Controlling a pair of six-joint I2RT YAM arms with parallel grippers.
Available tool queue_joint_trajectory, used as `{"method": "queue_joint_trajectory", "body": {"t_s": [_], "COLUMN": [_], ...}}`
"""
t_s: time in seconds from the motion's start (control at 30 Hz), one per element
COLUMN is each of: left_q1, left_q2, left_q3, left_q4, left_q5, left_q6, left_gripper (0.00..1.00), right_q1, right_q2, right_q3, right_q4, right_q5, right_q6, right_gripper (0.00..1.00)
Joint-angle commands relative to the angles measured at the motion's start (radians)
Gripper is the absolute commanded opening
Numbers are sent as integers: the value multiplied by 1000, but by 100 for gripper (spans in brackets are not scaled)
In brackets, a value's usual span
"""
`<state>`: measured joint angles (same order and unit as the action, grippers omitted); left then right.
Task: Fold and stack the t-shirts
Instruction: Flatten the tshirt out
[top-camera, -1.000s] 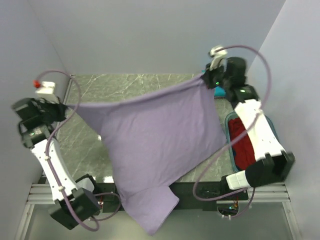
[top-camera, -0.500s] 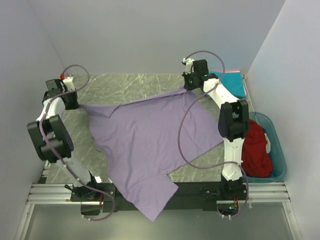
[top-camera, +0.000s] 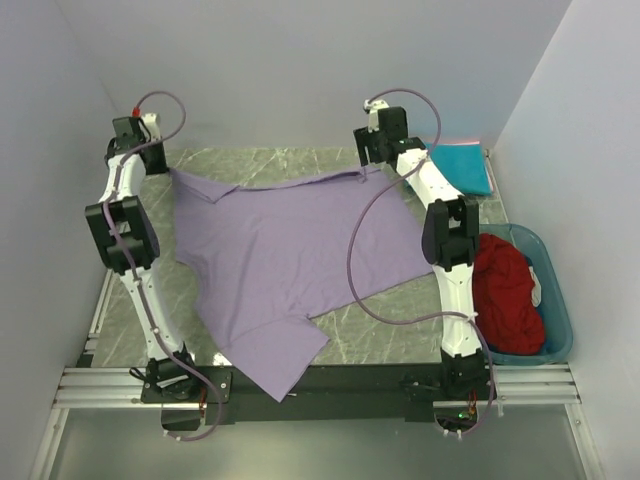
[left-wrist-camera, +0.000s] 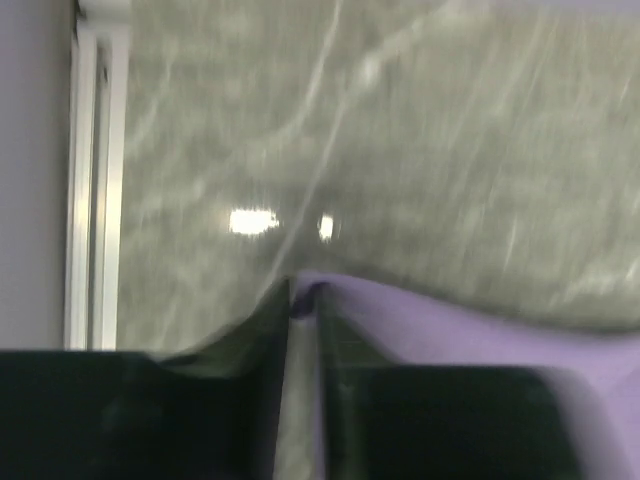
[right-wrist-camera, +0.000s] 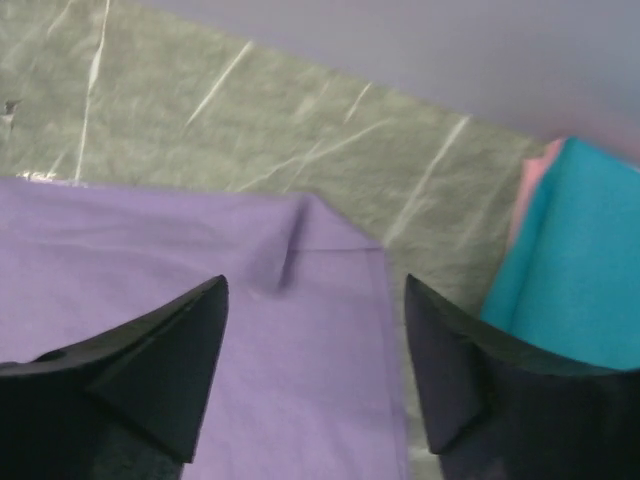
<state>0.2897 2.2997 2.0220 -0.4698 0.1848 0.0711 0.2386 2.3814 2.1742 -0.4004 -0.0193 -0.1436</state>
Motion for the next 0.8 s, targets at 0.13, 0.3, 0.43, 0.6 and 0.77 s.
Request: {"method": "queue_joint_trajectory", "body": {"t_s": [0.13,0.3,0.43,0.6,0.77], "left_q1": [26,19,14,3,-17], "left_q2": [-80,-364,-526,-689,-802], "left_q3": [122,-206,-458,-736,-952], "left_q4": [-24,-148,-239,-340,-424], "left_q5": [44,122,186,223,240], "left_q6": [-99,53,136,223,327], "left_gripper": [47,48,45,40,36], "right_q1": [-1,-1,1,7,7], "right_q2": [-183,-349,-409,-406,-418], "right_q3": [29,-135,-232,-316,-470], "right_q4": [-15,-222,-395,-560,-552], "right_q5": [33,-54,-111,-100,-85], "right_q6": [-66,-161,-237,-287,-318], "right_gripper": [84,82,76,65,59]}}
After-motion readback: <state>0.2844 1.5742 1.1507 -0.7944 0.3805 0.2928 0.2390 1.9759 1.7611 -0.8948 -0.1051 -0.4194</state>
